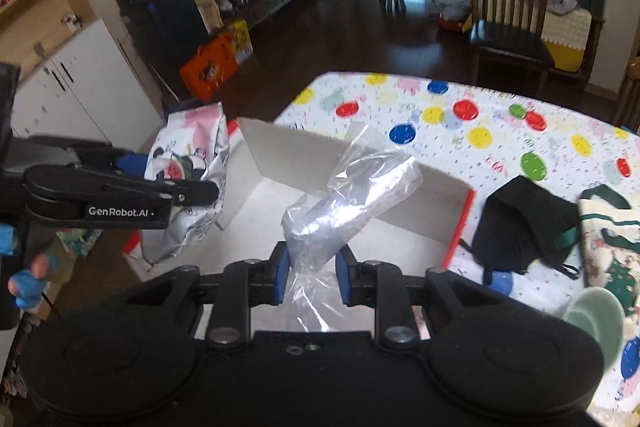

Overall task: Organize soft objects
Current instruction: 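Carry the panda packet and plastic bag with both tools into the red box, then open both tools to release the packet and bag into the box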

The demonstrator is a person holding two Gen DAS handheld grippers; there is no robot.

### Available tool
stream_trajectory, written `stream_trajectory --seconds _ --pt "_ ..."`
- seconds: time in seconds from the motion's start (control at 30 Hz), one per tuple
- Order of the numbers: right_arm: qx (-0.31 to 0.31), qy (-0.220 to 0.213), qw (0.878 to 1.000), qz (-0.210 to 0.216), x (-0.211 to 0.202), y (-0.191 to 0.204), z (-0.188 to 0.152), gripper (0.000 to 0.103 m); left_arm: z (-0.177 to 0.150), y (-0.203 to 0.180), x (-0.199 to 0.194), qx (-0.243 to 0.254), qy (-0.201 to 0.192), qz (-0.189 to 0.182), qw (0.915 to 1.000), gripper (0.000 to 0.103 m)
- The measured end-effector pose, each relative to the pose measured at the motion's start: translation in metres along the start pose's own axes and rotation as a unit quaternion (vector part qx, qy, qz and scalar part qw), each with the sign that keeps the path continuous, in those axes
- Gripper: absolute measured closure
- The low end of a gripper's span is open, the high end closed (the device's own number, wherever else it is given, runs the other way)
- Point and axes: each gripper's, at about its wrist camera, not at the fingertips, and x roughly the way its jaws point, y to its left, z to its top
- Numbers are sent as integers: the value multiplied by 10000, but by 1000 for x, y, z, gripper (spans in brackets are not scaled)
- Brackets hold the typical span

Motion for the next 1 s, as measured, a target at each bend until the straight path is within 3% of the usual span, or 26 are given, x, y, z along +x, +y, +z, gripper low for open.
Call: stream_trajectory --seconds 0.1,0.5,0.77,1.0 --pt "21 181 9997 -165 23 -1 2 79 2 1 18 136 160 -44 9998 47" --pt "16 852 9963 -75 94 7 -3 79 5 -5 83 663 790 113 9946 46" --pt "32 1020 9946 -168 114 7 -6 79 7 -21 97 1086 888 46 9901 46" --pt "3 1145 9930 -279 123 8 -10 79 10 -22 114 974 1141 67 9887 46"
